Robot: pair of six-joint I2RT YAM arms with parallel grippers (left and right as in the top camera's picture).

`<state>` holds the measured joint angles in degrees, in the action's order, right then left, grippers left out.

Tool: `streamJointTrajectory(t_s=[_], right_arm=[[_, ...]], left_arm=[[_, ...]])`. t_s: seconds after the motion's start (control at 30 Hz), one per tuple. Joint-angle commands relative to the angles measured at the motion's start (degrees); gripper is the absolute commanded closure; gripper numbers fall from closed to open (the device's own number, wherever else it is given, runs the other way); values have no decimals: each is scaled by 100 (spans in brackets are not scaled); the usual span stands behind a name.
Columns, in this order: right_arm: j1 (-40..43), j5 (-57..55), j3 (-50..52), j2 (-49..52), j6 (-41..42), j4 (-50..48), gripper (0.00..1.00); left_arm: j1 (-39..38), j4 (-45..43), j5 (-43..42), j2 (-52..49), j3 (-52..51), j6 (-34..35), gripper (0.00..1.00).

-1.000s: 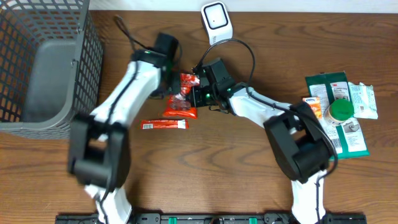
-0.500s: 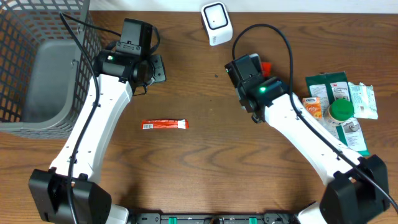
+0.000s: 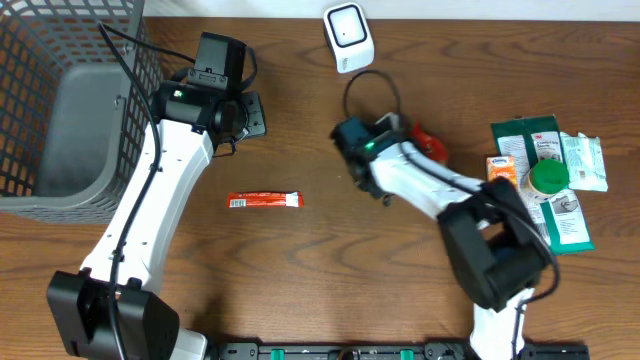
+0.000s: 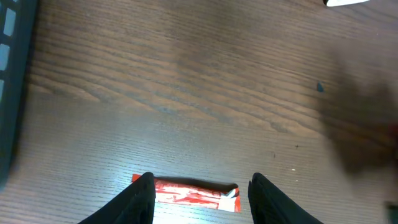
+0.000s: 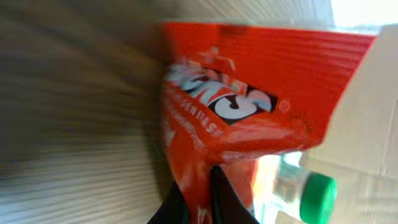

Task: Scan the item barcode

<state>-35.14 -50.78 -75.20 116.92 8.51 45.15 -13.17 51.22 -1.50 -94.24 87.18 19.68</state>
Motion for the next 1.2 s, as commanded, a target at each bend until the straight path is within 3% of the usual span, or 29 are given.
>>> streamJointTrajectory(t_s=[0.0,0.1,0.13,0.27,0.37,0.6,0.67,0.77,0.83,0.9,1.17], right_arm=[[-485,468,0,31,87,-219,99],[-857,975,-70,22,387,-278,96],[-975,1121,-90,20,553,-280,80],[-1154,1528,-219,-50,643,-286,68],[-1095,1963,-520,-278,568,-22,51],[-369,3908,-1010,-1335,494,481,44],[181,4955,-1010,-1637,400,632,50],[892,6306,-1008,-1727,24,896,66],[1309,7171,-960,-1703,-437,1005,82],[1729,7890,-839,-1681,-798,1051,96],[2828,9307,409,-1672,-1095,313,99]], left_arm=[[13,28,52,-44,-50,55,50],[13,31,52,-48,-50,55,50],[13,33,52,-48,-50,55,50],[13,33,55,-48,-50,52,50],[15,35,72,-48,-50,50,50],[13,57,57,-50,-72,57,50],[7,94,-195,-92,-72,52,52],[-4,50,-942,-234,-74,26,74],[-35,-61,-1528,-382,-72,-170,88],[-101,-214,-2199,-573,-74,-393,92],[-610,-955,-3917,-1552,-72,-616,92]])
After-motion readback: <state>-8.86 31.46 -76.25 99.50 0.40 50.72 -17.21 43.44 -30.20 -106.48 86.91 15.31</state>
